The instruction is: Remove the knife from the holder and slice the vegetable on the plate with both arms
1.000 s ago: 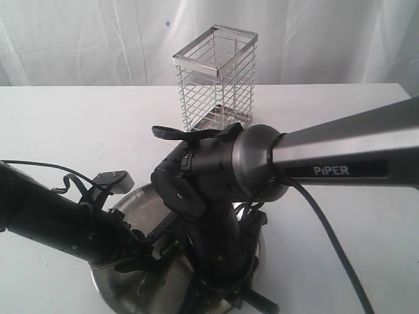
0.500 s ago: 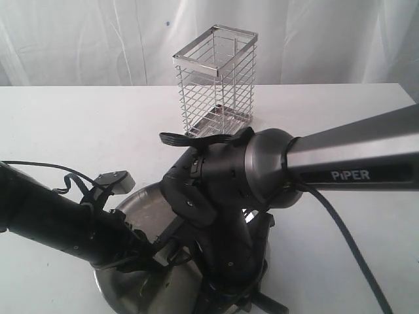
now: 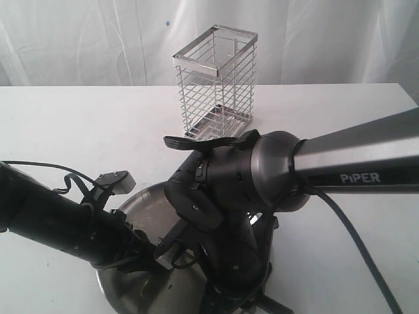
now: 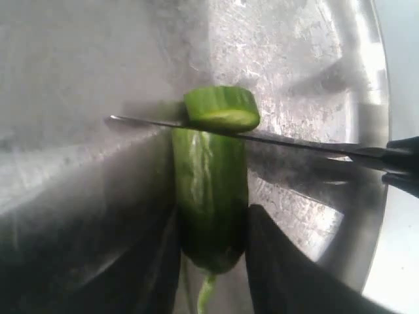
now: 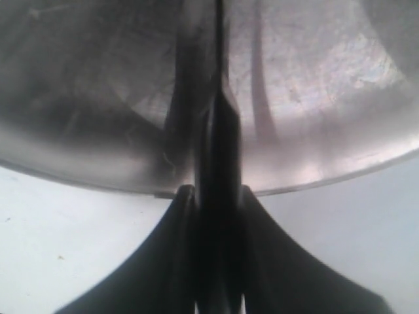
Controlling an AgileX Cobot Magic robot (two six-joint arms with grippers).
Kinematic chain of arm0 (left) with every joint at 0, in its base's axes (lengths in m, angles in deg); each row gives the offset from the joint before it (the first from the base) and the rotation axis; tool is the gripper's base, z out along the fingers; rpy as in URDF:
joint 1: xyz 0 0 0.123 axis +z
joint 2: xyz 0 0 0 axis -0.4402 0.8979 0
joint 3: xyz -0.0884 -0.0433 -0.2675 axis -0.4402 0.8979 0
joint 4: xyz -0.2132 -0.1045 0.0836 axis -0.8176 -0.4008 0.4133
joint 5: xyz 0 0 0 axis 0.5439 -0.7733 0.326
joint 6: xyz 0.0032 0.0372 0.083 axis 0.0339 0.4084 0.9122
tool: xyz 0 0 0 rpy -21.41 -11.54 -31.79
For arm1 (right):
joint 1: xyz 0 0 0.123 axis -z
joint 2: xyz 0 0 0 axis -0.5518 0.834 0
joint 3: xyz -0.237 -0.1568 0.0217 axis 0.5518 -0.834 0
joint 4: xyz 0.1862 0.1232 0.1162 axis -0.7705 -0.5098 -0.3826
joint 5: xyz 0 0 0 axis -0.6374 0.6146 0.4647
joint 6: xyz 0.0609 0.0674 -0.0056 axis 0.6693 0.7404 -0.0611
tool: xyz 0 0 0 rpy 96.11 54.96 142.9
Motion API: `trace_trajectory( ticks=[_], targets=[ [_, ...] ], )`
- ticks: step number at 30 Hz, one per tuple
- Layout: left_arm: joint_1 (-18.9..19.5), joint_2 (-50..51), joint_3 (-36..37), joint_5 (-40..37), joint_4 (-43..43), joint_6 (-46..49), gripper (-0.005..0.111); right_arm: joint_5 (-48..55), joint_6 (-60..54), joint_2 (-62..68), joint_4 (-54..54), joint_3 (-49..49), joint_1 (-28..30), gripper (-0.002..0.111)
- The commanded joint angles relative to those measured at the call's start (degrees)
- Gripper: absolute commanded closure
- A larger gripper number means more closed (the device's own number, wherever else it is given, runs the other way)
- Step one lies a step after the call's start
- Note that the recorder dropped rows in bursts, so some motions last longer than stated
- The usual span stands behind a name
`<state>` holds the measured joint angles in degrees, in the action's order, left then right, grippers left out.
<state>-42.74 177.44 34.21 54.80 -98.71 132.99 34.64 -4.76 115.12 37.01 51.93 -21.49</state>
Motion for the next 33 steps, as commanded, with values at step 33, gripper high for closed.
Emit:
trace_trajectory(
  ticks=[33],
  targets=[
    [6.0, -1.8, 0.0, -1.1, 2.3, -1.5, 0.107, 5.8, -0.7, -0.1, 2.3, -0.4, -0.4, 0.108]
  ],
)
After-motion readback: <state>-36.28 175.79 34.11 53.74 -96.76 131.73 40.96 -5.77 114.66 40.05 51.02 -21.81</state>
